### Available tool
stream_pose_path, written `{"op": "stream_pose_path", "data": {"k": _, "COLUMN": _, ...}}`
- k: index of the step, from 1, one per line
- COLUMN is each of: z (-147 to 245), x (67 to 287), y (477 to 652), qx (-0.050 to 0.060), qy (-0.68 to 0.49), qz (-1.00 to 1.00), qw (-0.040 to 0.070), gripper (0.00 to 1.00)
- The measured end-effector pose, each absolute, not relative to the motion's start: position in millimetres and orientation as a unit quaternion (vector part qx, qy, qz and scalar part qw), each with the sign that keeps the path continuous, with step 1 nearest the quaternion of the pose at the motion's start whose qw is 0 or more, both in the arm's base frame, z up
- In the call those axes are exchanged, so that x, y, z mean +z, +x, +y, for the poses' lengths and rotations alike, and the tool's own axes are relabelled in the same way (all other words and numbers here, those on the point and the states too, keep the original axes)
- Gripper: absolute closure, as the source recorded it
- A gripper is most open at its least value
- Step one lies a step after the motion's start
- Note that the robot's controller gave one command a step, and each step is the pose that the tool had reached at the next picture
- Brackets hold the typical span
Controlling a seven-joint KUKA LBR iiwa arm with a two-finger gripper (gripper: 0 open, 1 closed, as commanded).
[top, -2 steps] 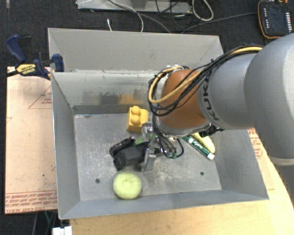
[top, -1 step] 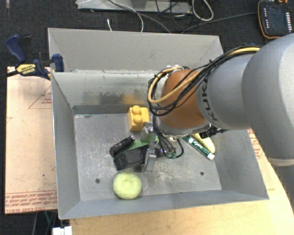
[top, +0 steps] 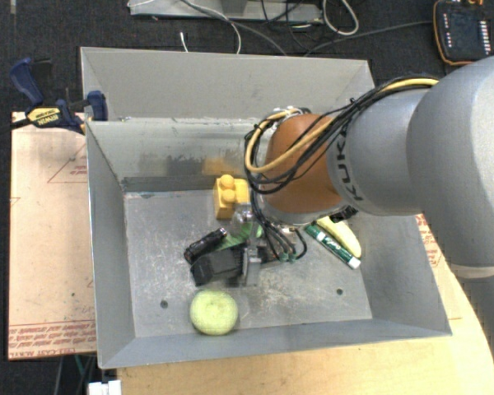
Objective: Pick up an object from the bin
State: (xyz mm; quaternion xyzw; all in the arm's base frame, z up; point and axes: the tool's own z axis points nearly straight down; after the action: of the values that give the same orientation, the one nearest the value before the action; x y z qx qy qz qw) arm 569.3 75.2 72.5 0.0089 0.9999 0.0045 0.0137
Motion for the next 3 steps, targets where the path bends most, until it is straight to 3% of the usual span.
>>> {"op": "stream_pose_path", "data": {"k": 1, "z": 69.7, "x": 74.3, "y": 565.6, "qx": 0.005, "qy": 0.063, "qz": 0.998, "qw": 0.013, "gripper": 0.00}}
{"op": "stream_pose_path", "data": {"k": 2, "z": 76.5, "x": 74.2, "y": 569.8, "qx": 0.006, "qy": 0.011, "qz": 1.000, "qw": 0.013, "gripper": 1.00}}
{"op": "stream_pose_path", "data": {"k": 3, "z": 76.5, "x": 74.1, "y": 569.8, "qx": 0.006, "qy": 0.011, "qz": 1.000, "qw": 0.013, "gripper": 1.00}}
